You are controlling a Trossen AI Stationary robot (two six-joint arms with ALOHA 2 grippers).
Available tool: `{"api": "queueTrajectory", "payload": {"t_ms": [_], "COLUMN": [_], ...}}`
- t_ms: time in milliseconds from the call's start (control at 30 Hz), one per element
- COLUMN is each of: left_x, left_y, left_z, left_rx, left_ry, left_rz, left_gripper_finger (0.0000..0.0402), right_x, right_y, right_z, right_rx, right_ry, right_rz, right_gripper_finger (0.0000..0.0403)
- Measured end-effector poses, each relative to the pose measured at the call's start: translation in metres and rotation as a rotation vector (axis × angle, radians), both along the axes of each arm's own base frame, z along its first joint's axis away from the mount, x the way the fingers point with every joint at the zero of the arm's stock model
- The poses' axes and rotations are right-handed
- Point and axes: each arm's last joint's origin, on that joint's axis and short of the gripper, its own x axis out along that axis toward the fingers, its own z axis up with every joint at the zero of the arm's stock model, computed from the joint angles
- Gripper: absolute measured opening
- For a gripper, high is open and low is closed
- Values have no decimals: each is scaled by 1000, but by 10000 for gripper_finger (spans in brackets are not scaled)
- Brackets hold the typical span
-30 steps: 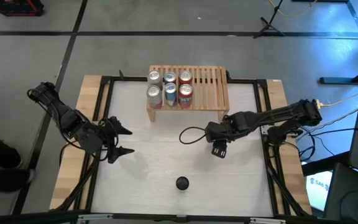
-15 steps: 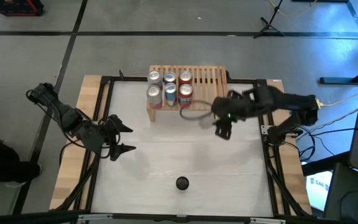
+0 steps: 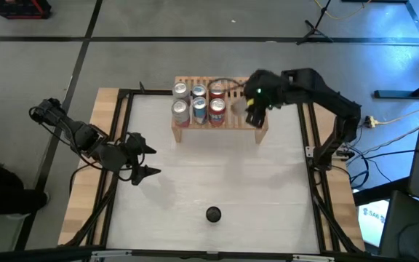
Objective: Place canned beverage on shelf
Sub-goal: Put the top white yellow soda can on the shelf
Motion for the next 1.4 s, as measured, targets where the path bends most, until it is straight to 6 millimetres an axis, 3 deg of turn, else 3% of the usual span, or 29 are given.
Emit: {"api": "queueTrajectory", "payload": {"t_ms": [133,367,567,1300,1400], "left_x": [0,0,0,0,0], "left_y": [0,1,1,1,1], "left_z": [0,0,0,0,0], "left_rx": [-1,15,23,35,35], "left_ry": [0,-9,-12,-13,-13], "left_rz": [2,20,23,29,29], "left_gripper_finger": [384,384,384,384,384], "right_x": [-5,8,20,24,25], "right_y": [-27,-61,-67,-84,-85], "right_z": [-2,-19,-25,-38,-37], "right_rx": [0,85,90,106,92], "right_ry": [27,50,26,86,86], "right_rz": [-26,-16,33,35,33], "right_gripper_finger": [230,230,230,230,252]}}
